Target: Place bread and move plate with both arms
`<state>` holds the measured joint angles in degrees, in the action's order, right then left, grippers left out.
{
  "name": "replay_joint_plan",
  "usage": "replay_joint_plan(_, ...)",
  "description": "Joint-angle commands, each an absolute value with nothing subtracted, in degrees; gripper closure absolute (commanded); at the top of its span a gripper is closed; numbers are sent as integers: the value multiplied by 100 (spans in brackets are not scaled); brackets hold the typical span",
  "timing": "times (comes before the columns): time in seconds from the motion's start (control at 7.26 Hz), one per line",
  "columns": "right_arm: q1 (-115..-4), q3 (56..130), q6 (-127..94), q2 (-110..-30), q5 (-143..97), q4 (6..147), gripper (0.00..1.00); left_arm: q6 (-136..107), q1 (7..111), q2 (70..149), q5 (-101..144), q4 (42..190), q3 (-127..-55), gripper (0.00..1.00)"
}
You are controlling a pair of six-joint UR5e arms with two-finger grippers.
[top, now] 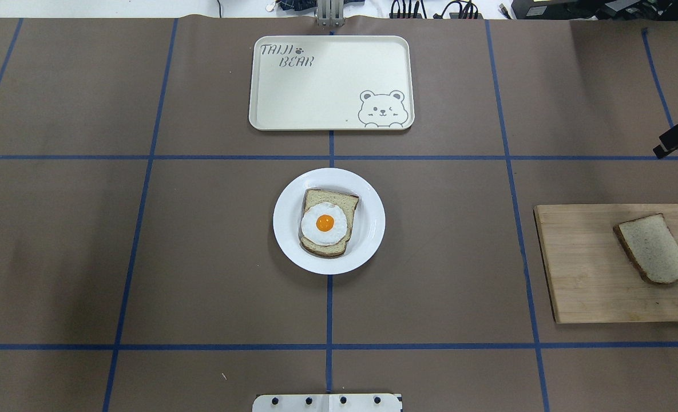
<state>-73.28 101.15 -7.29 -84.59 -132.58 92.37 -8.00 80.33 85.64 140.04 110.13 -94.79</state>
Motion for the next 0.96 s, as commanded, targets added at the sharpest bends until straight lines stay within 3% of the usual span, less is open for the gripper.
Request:
replay_joint_plan(0.0, -7330, 10108, -729, -8464, -13254, 9237, 0, -791, 8042, 8543, 14071, 11013, -9570, 2)
replay_joint_plan(0.83, -7321, 10186, -747, -8490, -13280, 9237, 0, -817, 8033, 8481, 14071, 11039, -9492, 2)
